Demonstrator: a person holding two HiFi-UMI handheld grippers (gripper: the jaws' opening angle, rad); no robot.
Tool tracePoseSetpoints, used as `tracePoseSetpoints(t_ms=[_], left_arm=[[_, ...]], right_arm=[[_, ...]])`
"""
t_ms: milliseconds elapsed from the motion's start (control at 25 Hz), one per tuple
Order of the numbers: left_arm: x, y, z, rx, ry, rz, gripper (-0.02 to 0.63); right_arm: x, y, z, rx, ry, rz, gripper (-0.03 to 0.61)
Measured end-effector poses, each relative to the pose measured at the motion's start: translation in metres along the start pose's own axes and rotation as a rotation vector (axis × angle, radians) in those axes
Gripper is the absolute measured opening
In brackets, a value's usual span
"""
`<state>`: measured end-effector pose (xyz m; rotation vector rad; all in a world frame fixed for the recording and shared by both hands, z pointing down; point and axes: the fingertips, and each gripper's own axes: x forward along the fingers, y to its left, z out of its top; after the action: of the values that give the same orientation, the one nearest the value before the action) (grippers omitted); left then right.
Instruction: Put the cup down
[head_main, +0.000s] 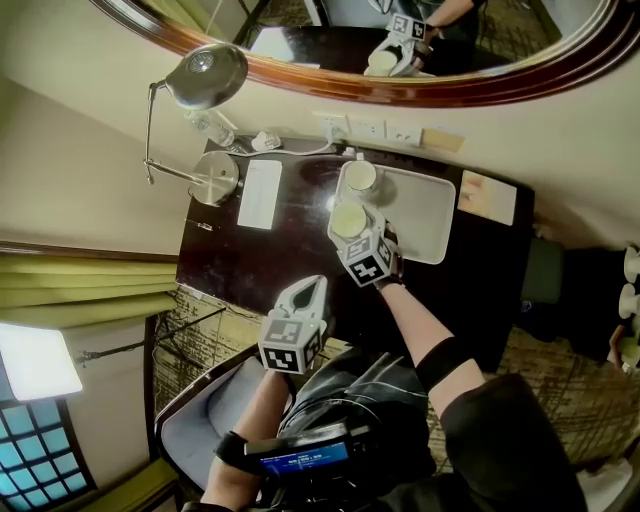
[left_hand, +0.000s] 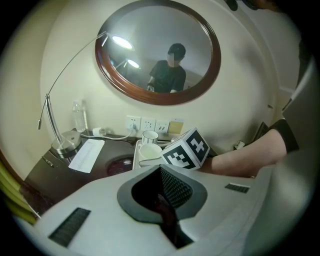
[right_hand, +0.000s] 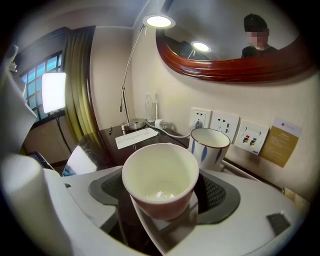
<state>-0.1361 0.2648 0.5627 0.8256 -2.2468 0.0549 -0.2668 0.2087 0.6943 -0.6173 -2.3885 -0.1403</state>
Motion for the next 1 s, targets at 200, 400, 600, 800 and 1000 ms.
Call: tracePoseSetpoints(t_ms=[200,400,600,800,1000], left_arm=[[0.001,-0.001,0.003,-0.001,-0.006,0.022,0.005],[0.016,-0.039,0.008,0.015,0.007,-0.067,0.005],[0.039,-0.093,0.009,0.046,0.028,-0.159,0.005],[0.069,-0.152,0.016,0.074,0.035,-0.233,0.005],[0.092,-0.201,0.022,0.131,0.048,-0.281,0.005]], right_arm=[[-0.024,-0.006,0.008,0.034,-0.041,-0.01,0.423],[-0.076,-0.03,0.002,0.086,-0.055,-0.058,0.423],[-0.144,-0.072,-0.036,0.156,-0.026,-0.15,0.423],[-0.206,-0.133,-0.088,0.254,-0.006,-0.272,0.423],[-0.238,-0.187,-0.13,0.315,-0.021,-0.383,0.423]])
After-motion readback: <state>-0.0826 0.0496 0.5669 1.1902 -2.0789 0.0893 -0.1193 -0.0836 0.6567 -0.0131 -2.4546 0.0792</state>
